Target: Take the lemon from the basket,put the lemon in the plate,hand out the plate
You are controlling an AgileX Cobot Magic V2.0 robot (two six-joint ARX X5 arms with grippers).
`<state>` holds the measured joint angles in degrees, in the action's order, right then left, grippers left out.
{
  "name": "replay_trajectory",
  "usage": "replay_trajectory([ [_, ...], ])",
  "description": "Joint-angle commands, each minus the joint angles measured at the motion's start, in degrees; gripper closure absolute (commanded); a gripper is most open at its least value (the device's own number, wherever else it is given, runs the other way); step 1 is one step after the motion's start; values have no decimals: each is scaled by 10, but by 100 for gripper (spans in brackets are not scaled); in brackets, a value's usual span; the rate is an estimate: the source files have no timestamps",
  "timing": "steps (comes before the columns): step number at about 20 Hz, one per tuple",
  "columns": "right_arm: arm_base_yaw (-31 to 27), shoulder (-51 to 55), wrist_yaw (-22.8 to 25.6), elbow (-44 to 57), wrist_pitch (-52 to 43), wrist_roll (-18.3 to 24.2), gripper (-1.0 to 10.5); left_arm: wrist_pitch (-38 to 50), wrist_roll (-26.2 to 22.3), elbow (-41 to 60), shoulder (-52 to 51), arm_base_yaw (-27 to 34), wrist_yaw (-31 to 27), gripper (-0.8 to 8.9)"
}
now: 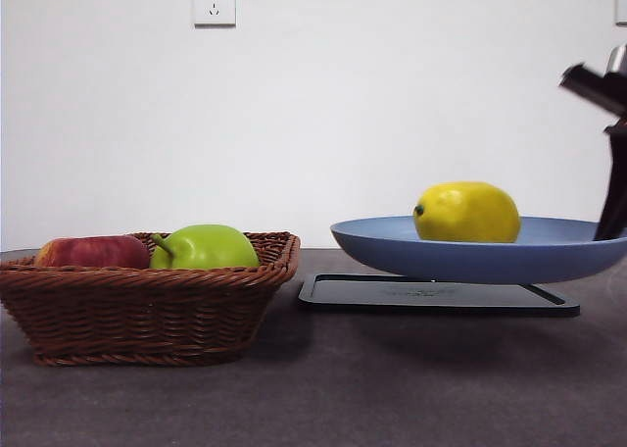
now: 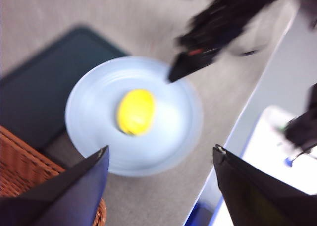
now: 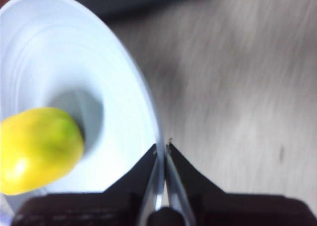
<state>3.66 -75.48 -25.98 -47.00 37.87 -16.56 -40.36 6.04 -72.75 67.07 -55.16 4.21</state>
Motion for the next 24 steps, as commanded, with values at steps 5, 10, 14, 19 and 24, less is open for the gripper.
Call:
replay_trajectory([
  [5, -10, -179, -5, -143, -73, -14, 944, -17, 11, -9, -78, -6, 1, 450],
  [10, -11, -290, 11, -245, -126, -49, 944, -37, 15, -9, -84, -6, -23, 450],
  [14, -18, -349, 7, -283, -126, -81, 944, -39, 15, -9, -83, -6, -42, 450],
  [19, -18, -364, 38, -283, -110, -72, 943, -43, 15, -9, -83, -6, -57, 450],
  [24, -17, -364, 71, -283, -87, -43, 836, -43, 15, -9, -83, -6, -62, 450],
])
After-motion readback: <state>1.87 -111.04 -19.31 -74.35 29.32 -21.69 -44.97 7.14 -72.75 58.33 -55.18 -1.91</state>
